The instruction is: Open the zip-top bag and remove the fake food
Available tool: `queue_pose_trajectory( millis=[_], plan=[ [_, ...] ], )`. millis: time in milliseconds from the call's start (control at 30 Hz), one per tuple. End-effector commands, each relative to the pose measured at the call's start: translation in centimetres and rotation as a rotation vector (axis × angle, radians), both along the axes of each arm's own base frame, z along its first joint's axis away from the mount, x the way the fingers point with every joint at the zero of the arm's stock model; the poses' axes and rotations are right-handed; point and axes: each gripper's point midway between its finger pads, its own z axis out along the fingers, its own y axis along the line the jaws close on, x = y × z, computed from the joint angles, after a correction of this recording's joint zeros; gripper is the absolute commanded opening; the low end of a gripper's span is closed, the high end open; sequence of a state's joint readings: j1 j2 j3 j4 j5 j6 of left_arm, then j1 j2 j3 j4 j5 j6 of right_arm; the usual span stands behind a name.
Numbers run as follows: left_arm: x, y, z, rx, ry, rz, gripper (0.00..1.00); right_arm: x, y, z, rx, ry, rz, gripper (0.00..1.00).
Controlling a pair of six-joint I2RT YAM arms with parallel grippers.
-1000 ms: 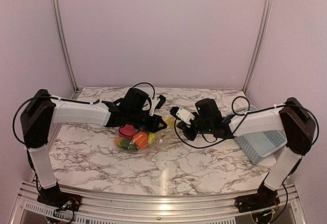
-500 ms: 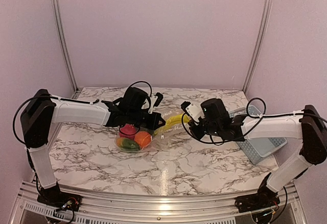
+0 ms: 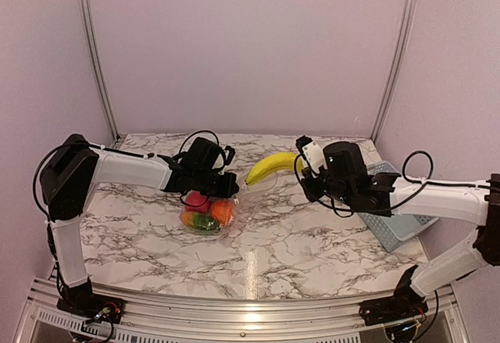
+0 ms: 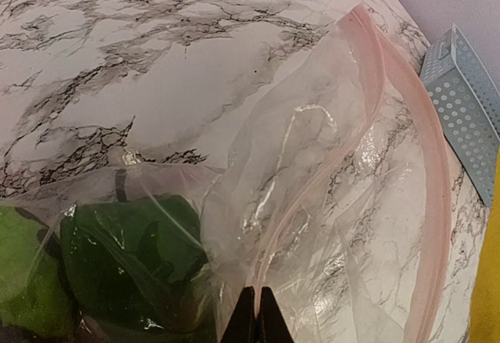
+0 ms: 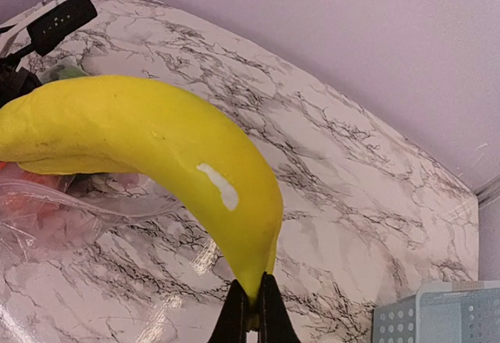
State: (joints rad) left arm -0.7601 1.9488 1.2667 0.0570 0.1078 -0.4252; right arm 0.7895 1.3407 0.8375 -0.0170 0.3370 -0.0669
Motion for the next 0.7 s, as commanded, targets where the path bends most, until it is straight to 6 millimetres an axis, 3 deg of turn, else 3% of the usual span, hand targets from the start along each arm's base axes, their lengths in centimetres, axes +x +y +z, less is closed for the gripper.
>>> queue_pose_trajectory(
  millis=[0,167,300,500,667],
  plan=[
    [0.2,-0.1,-0.5,0.017,0.023,0.007,0.00,0.9,-3.5,2.1,0.049,-0.055,-0.218,0.00],
    [0.2,-0.3,-0.5,0.013,0.023,0.002,0.00,2.6,-9.6,2.8,0.126,-0.048,-0.462,0.00],
    [0.2,-0.3,-0.3,0.010,0.022,0.001,0.00,2.5,-14.9,3.1,0.183,-0.057,-0.644,0.00],
    [0.2,-0.6,-0.4,0.004,0.027,-0.007,0.00,1.8,-22.0,0.2,0.236,0.005,-0.892,0.00],
    [0.2,-0.7,-0.2,-0.003,0.028,-0.010,0.00,-0.1,-26.5,-2.8,0.287,0.032,-1.137,0.00]
  ],
)
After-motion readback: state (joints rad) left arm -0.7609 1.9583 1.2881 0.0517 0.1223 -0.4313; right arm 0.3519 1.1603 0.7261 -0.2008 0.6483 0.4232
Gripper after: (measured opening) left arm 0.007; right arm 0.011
